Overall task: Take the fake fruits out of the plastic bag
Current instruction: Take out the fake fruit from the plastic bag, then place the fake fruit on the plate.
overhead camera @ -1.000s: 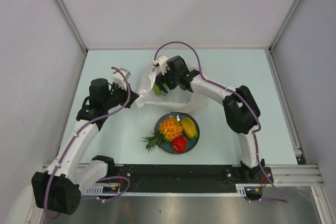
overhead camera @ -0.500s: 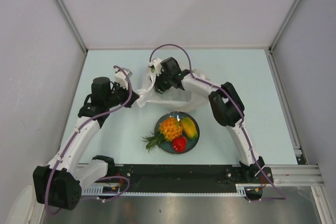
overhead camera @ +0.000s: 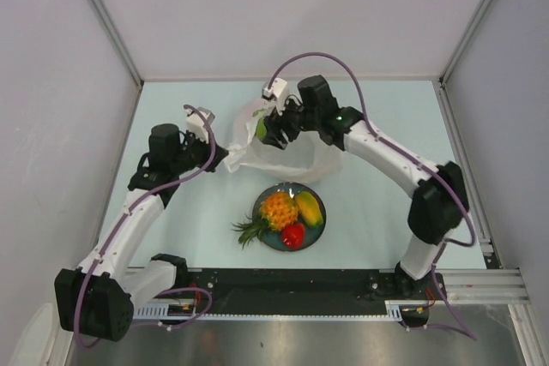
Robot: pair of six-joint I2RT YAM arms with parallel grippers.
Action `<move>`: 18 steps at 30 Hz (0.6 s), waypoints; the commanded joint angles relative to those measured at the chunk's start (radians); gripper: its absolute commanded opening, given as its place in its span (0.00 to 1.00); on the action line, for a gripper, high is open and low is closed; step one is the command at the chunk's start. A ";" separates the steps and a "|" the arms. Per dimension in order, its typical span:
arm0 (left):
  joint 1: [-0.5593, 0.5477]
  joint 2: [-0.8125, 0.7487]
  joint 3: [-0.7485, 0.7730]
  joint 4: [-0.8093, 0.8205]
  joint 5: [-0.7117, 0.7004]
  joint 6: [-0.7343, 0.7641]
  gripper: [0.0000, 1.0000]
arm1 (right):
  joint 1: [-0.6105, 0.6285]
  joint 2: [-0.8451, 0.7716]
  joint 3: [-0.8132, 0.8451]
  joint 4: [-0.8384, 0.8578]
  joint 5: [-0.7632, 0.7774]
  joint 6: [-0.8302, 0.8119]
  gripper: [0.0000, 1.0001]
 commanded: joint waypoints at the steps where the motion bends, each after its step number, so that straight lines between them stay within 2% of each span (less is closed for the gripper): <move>1: 0.011 0.007 0.037 0.080 0.014 -0.049 0.00 | 0.022 -0.143 -0.122 -0.077 -0.174 -0.102 0.53; 6: 0.012 0.060 0.103 0.129 0.011 -0.141 0.00 | 0.033 -0.220 -0.194 -0.203 -0.236 -0.190 0.49; 8: 0.008 0.156 0.176 0.161 0.041 -0.170 0.00 | 0.036 -0.237 -0.234 -0.188 -0.231 -0.180 0.49; 11: 0.006 0.343 0.464 0.178 0.043 -0.252 0.00 | 0.039 -0.246 -0.239 -0.154 -0.236 -0.185 0.49; 15: -0.003 0.517 0.719 0.172 0.008 -0.220 0.00 | 0.049 -0.214 -0.239 -0.135 -0.204 -0.232 0.48; 18: -0.006 0.580 0.821 0.155 -0.038 -0.160 0.00 | 0.036 -0.180 -0.239 -0.131 -0.190 -0.269 0.48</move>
